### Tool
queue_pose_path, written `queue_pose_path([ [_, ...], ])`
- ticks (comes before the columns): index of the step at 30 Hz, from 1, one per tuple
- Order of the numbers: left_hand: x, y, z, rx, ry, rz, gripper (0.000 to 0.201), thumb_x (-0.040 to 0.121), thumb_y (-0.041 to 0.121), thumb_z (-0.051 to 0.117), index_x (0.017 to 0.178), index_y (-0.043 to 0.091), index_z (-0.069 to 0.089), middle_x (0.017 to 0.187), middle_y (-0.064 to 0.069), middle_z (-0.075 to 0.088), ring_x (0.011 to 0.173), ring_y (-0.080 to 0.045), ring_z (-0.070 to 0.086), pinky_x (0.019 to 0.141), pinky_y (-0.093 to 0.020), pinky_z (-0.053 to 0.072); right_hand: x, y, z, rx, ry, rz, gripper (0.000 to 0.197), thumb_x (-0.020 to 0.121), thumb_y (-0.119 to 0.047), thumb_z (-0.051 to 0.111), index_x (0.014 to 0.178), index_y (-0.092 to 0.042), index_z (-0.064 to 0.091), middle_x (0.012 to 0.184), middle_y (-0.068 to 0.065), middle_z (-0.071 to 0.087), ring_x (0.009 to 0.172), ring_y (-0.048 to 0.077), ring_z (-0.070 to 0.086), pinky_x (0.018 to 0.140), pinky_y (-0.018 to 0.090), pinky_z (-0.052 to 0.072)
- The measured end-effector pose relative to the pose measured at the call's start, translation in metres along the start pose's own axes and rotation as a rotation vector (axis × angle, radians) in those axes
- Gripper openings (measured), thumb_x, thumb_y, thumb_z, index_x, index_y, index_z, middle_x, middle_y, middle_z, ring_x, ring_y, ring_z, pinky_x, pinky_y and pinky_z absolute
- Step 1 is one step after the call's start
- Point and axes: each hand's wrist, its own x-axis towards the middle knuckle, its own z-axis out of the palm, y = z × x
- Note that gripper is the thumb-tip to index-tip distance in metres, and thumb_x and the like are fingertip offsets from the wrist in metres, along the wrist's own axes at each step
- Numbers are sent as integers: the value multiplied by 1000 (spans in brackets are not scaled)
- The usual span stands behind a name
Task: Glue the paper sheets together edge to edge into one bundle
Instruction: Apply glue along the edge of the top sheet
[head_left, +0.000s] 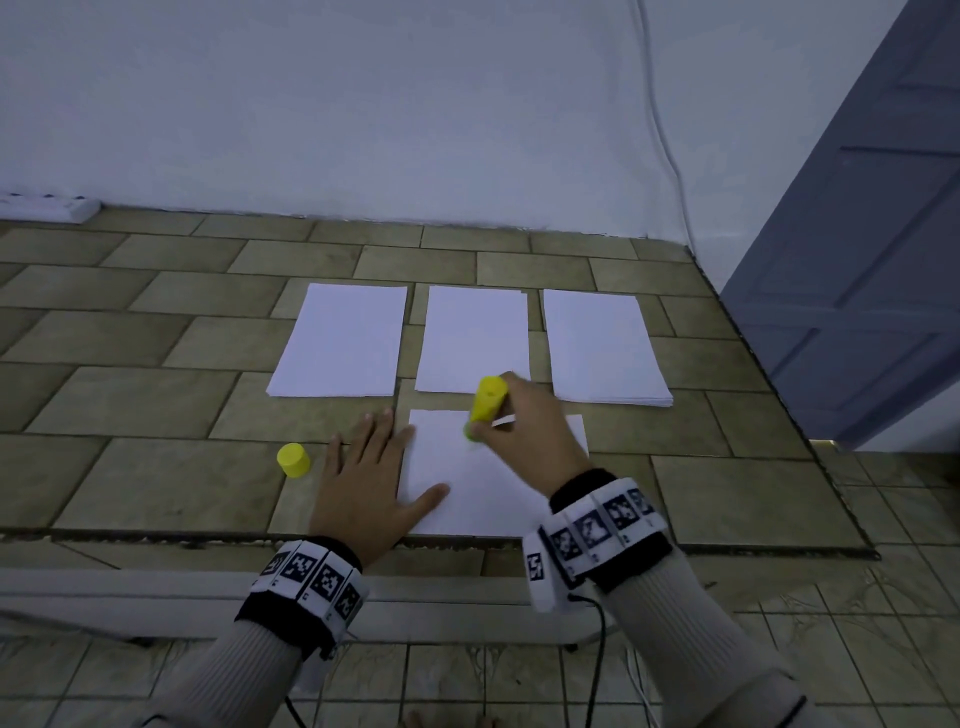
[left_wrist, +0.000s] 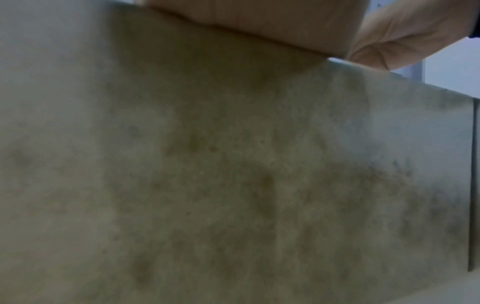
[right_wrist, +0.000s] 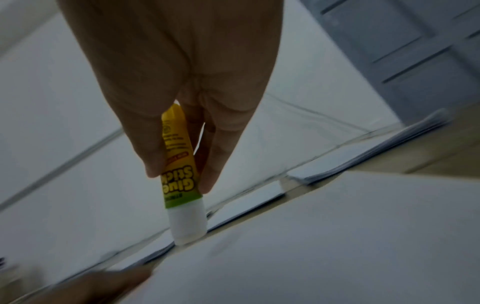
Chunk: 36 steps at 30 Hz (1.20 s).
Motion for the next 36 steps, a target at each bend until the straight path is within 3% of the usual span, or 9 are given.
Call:
queue_pose_path([
  [4,-2,1,-2,-1,-16,13,118,65,95,-2,154,22,24,163,-3,13,150,-22,4,118,-51,1,6,-9,32,-58,-110,-53,18,82,-13,68,89,-12,51,94,8,59,88,22,59,79,44,54],
  [10,0,-3,3,13,-24,22,116,68,96,4,156,22,17,163,-3,10,151,-21,3,119,-53,3,9,-11,51,-163,-170,-90,30,85,-15,67,110,-6,53,107,13,56,99,27,57,85,45,51],
  [16,-2,1,-2,5,-30,11,120,63,97,-2,155,23,20,163,-3,9,151,-22,2,118,-52,2,3,-2,36,-177,-154,-73,28,85,-18,67,107,-10,52,106,9,58,97,23,58,84,43,52],
  [21,-2,2,-5,26,-48,-7,120,61,96,-3,155,24,17,163,-3,8,150,-21,0,119,-51,-1,-10,15,-3,-95,-133,-26,22,84,-13,67,93,-19,49,98,7,59,90,21,62,80,39,56],
  [25,-2,2,-4,25,-48,-3,122,61,97,-3,155,23,18,163,-3,6,150,-21,-1,119,-51,-1,-27,33,-35,-49,-35,-31,14,81,-6,70,87,-7,57,87,8,64,81,18,65,74,29,58],
  [29,-3,2,-4,21,-46,3,124,59,98,-1,155,22,19,164,-4,5,150,-21,-1,119,-52,1,-39,47,-59,-71,38,-15,15,79,-4,73,86,-4,59,84,7,67,80,17,67,71,21,57],
  [33,-4,2,-7,20,-78,18,132,52,102,-1,156,21,12,164,-5,-2,150,-22,-7,119,-52,-3,-43,58,-71,-125,85,-8,14,77,-3,70,78,-10,59,82,4,67,79,17,67,74,36,57],
  [36,-5,2,-9,18,-97,32,137,47,104,1,156,21,8,163,-6,-5,150,-22,-10,118,-52,-5,-44,55,-66,-140,85,-17,14,79,-6,70,80,-11,57,80,5,66,77,17,66,71,39,57],
])
